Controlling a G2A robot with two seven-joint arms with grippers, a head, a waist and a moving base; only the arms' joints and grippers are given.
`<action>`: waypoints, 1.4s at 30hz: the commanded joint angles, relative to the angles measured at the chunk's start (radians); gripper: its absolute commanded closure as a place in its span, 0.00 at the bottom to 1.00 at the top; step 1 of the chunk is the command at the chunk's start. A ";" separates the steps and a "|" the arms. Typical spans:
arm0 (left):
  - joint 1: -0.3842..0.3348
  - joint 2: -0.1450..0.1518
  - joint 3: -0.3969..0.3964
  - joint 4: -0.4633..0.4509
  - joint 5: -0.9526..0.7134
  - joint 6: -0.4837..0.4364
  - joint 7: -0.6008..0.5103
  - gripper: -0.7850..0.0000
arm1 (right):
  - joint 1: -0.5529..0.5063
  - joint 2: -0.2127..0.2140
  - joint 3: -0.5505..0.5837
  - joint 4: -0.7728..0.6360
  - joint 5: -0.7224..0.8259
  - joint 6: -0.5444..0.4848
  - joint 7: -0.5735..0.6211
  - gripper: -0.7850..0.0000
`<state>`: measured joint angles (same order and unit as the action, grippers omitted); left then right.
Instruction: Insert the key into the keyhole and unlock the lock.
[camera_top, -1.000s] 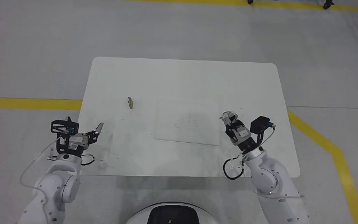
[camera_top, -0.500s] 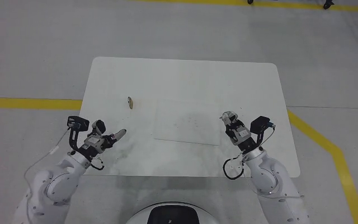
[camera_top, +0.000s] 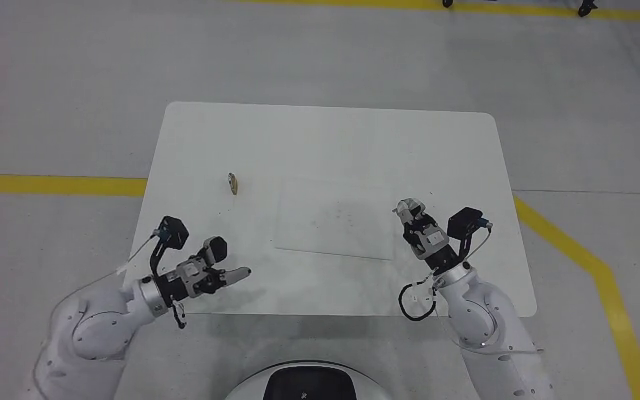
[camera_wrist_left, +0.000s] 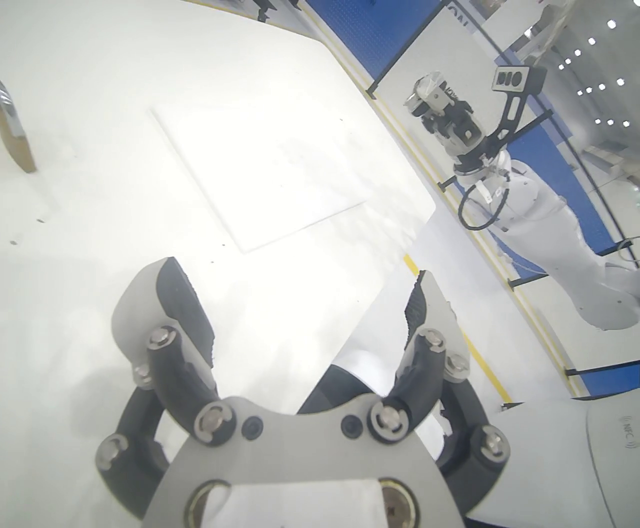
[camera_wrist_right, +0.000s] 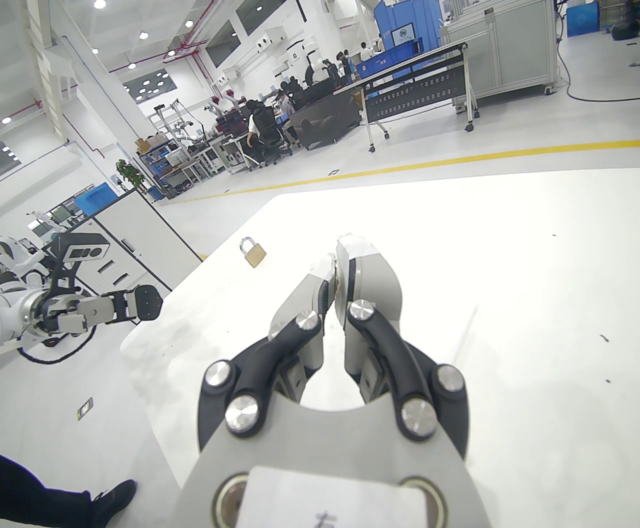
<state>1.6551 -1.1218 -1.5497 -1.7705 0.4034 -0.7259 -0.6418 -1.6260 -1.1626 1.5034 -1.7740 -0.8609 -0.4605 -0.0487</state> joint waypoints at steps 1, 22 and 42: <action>-0.023 0.002 0.041 0.037 -0.219 -0.005 -0.068 0.00 | 0.000 0.000 -0.004 -0.002 0.002 -0.001 0.002 1.00; -0.384 0.014 0.360 0.372 -1.010 0.012 -0.465 0.11 | 0.233 -0.017 -0.264 0.069 0.439 -0.191 0.399 1.00; -0.534 -0.020 0.501 0.470 -0.950 -0.080 -0.372 0.39 | 0.337 -0.027 -0.345 0.191 0.608 -0.197 0.484 1.00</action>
<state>1.1249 -1.1404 -1.0507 -1.3045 -0.5450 -0.8031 -1.0172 -1.2901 -1.1893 1.1585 -1.5850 -0.2560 -0.6565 0.4343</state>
